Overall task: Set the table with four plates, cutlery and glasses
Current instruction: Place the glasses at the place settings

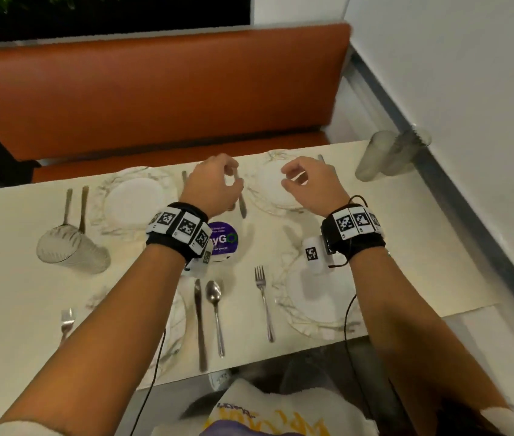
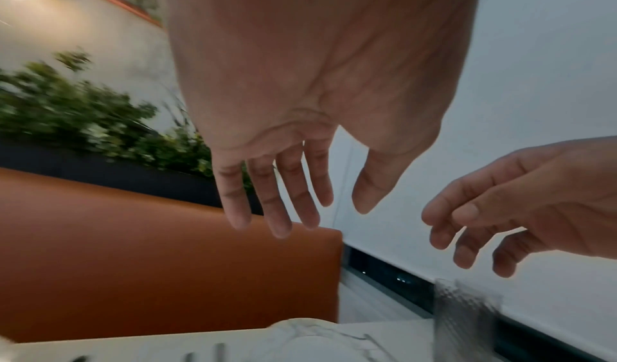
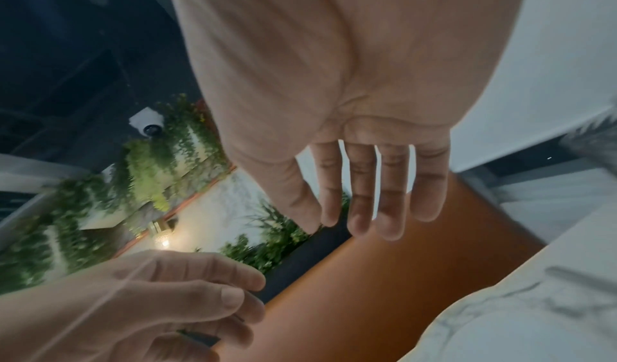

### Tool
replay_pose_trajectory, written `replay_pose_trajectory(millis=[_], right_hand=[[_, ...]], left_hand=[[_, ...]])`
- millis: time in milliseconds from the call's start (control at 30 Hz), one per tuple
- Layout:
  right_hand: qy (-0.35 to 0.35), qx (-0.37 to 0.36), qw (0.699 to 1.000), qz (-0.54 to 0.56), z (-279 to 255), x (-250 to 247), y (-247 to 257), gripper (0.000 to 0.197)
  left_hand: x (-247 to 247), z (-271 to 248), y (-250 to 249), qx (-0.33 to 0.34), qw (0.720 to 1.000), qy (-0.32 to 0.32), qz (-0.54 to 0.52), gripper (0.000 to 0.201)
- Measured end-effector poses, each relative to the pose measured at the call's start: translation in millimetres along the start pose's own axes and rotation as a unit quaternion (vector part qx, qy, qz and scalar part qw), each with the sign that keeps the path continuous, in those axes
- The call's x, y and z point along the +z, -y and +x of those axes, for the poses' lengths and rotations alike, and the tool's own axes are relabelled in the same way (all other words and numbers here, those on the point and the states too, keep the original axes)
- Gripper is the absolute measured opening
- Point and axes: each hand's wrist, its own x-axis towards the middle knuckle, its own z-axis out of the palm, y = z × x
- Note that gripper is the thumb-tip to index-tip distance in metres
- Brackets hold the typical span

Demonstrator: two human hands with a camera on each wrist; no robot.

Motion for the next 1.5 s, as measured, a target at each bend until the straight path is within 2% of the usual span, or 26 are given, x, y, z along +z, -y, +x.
replay_pose_trajectory(millis=[100, 300, 400, 500, 567, 633, 833, 933, 1000, 1167, 1333, 1500], right_hand=[[-0.034, 0.02, 0.999, 0.0, 7.6, -47.3, -53.1, 0.016], [-0.034, 0.069, 0.996, -0.048, 39.9, -141.7, -154.5, 0.021], [-0.016, 0.102, 0.989, -0.102, 65.5, -173.5, -196.8, 0.03], [-0.013, 0.102, 0.984, -0.143, 90.7, -195.3, -235.5, 0.046], [-0.003, 0.107, 0.98, -0.169, 103.8, -208.7, -250.8, 0.047], [0.005, 0.11, 0.974, -0.198, 117.0, -218.0, -265.0, 0.055], [0.077, 0.11, 0.958, -0.253, 150.9, -221.3, -291.8, 0.098], [0.11, 0.121, 0.949, -0.27, 159.4, -217.0, -300.3, 0.105], [0.117, 0.129, 0.948, -0.267, 162.2, -214.5, -305.5, 0.103], [0.099, 0.127, 0.957, -0.239, 162.1, -211.3, -312.4, 0.085], [0.089, 0.126, 0.959, -0.236, 155.1, -210.2, -303.0, 0.083], [0.069, 0.13, 0.965, -0.215, 140.3, -205.0, -275.3, 0.084]], left_hand=[[39.5, 27.8, -57.6, 0.009, 0.999, 0.042, -0.015, 0.033], [117.1, 91.0, -168.2, 0.066, 0.995, 0.07, -0.016, 0.029], [154.8, 125.0, -210.9, 0.062, 0.994, 0.084, -0.012, 0.033], [188.8, 156.1, -240.3, 0.061, 0.993, 0.098, 0.008, 0.041], [208.3, 175.4, -253.6, 0.06, 0.991, 0.114, 0.033, 0.05], [224.9, 192.5, -263.4, 0.056, 0.988, 0.131, 0.055, 0.063], [258.6, 230.2, -285.9, 0.038, 0.97, 0.196, 0.137, 0.11], [272.5, 238.2, -287.7, 0.032, 0.959, 0.226, 0.169, 0.122], [279.4, 240.7, -285.5, 0.025, 0.958, 0.232, 0.168, 0.12], [284.9, 240.5, -281.7, 0.018, 0.97, 0.207, 0.128, 0.096], [276.6, 232.2, -274.1, 0.003, 0.977, 0.192, 0.097, 0.093], [252.5, 213.1, -253.3, -0.041, 0.986, 0.16, 0.023, 0.092]])
